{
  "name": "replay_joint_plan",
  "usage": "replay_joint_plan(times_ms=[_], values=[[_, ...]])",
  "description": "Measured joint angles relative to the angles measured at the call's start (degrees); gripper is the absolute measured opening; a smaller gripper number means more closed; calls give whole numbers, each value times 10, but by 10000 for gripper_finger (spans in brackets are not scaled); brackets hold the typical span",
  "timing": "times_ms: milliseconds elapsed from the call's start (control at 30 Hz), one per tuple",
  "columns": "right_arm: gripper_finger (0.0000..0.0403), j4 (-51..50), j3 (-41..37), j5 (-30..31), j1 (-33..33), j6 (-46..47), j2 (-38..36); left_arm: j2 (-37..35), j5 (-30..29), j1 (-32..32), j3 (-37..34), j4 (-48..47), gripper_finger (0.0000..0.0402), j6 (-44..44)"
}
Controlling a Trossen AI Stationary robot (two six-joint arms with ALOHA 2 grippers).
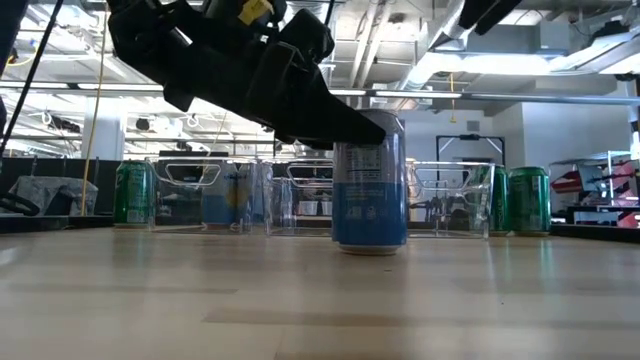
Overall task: Sort soda cans
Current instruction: Put the blue-white soda can into the left transparent bin
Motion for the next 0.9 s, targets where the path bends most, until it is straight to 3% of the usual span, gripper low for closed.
replay_joint_plan(times_ms=[200, 400, 633, 900], values=[[395, 101, -54, 52, 7, -93, -62, -19, -27, -2, -2, -5, 292, 0], [384, 221, -82, 135, 19, -229, -130, -102, -36, -2, -1, -73, 292, 0], [348, 247, -136, 138, -10, -266, -178, -241, -69, -1, -1, -196, 292, 3], [310, 273, -191, 131, -53, -280, -185, -402, -155, 25, -1, -327, 292, -8]])
